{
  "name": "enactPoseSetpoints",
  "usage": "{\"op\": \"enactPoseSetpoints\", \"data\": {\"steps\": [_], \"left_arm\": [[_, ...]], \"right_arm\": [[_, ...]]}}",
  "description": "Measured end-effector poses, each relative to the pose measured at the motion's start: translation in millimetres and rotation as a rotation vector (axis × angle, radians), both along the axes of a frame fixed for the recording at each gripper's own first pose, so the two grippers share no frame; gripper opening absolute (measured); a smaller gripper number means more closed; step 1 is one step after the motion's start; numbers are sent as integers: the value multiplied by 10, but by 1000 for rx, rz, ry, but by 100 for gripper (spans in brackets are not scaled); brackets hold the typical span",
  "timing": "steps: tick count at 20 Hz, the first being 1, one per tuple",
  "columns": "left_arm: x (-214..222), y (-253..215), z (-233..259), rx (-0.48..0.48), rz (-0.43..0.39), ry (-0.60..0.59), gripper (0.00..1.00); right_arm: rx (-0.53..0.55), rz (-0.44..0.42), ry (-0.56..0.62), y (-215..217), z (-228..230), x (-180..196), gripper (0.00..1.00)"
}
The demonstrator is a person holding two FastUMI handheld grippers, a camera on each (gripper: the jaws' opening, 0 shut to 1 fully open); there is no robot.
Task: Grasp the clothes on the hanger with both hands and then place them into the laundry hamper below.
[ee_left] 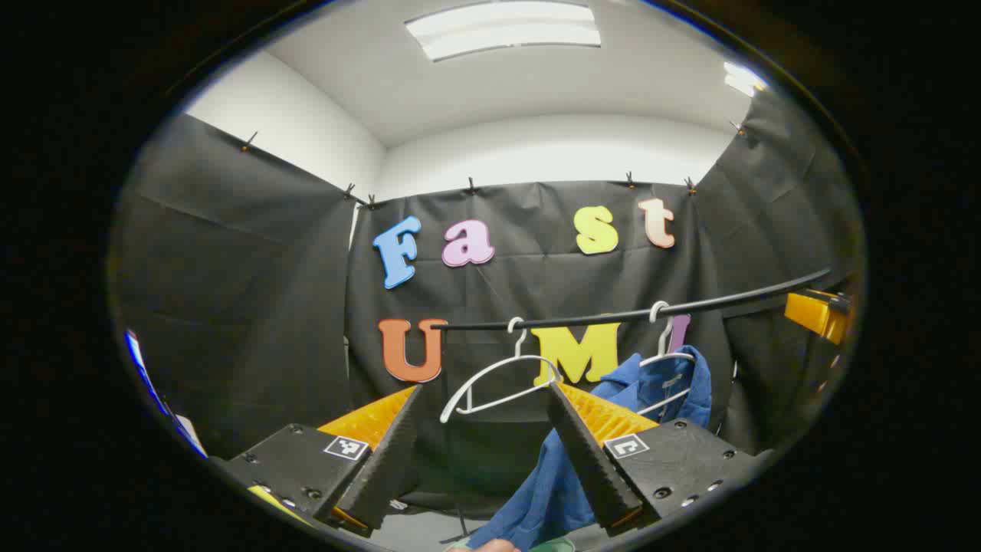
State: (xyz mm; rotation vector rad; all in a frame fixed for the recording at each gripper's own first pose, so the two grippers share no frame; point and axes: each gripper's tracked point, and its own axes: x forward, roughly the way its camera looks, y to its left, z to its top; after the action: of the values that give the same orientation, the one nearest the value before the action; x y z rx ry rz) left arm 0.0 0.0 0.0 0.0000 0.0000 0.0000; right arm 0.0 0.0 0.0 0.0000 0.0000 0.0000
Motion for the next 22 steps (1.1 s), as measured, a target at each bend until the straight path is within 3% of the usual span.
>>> {"op": "enactPoseSetpoints", "data": {"steps": [7, 11, 13, 16, 22], "left_arm": [[12, -64, -63, -6, 2, 26, 99], [23, -143, -7, -13, 0, 21, 100], [30, -247, 49, -46, -25, 5, 95], [40, -325, 112, -91, -45, -8, 100], [78, -535, 2, -97, -125, 44, 98]], "right_arm": [[-42, 4, -7, -75, 53, 31, 100], [-2, -40, -27, -144, 36, 17, 98], [11, -52, -17, -151, -9, 23, 100], [-3, -72, 28, -136, -141, 34, 100], [-37, -127, 103, -62, -402, 48, 100]]}}
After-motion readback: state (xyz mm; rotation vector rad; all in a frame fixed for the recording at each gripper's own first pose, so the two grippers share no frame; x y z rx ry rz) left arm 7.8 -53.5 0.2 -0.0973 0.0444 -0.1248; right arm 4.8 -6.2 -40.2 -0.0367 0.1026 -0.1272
